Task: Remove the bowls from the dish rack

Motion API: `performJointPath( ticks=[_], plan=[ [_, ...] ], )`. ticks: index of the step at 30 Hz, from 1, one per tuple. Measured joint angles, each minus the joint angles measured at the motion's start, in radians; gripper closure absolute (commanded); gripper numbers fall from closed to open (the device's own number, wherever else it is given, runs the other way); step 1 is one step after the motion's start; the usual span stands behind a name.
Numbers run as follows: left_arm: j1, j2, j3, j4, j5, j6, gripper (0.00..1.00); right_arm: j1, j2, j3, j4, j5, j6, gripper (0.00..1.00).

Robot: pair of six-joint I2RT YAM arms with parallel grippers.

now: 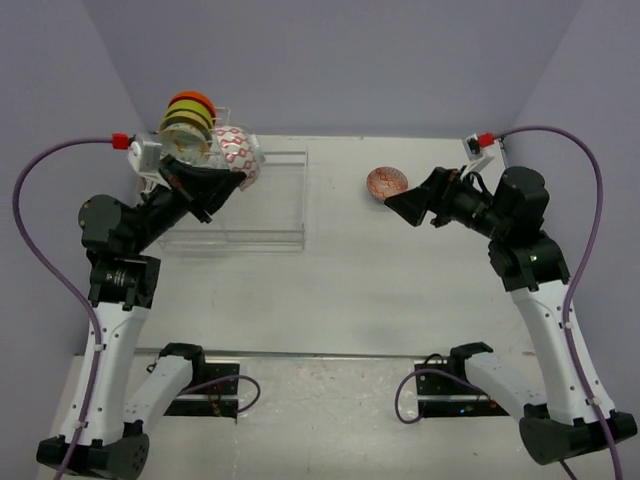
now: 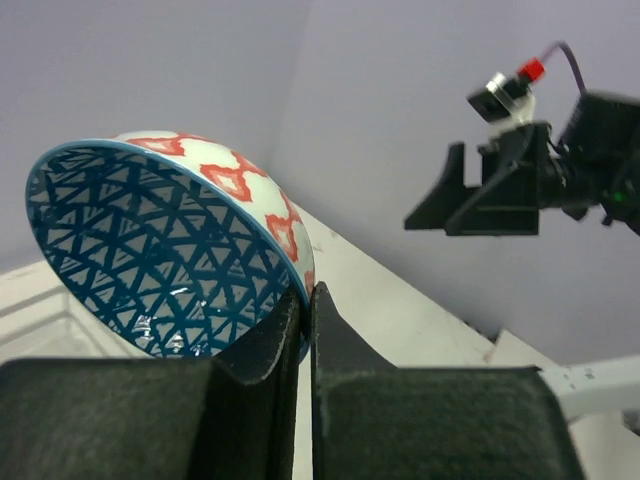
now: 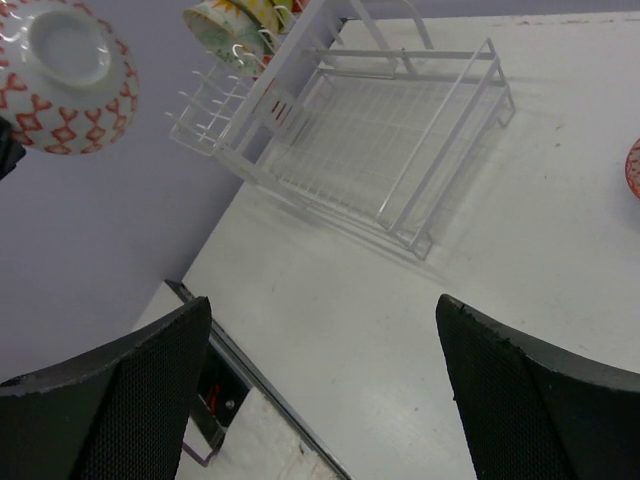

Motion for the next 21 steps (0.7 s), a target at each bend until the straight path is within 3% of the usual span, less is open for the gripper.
performJointPath(
  ticks=[5,15,21],
  plan=[
    [-0.352,0.140,0.074,-0.128,-0.130,0.157,1.00,0.111,0.066,0.164,-0.140,0.076,-0.064,0.07],
    [-0.912,0.553,0.266,-0.473,-0.544,0.561,1.00,0.137,0.102,0.280,-0.370,0.347,-0.134,0.11],
    [-1.103,0.624,0.274,-0.568,-0.660,0.726,1.00,0.183,0.180,0.283,-0.483,0.442,-0.175,0.12]
  ],
)
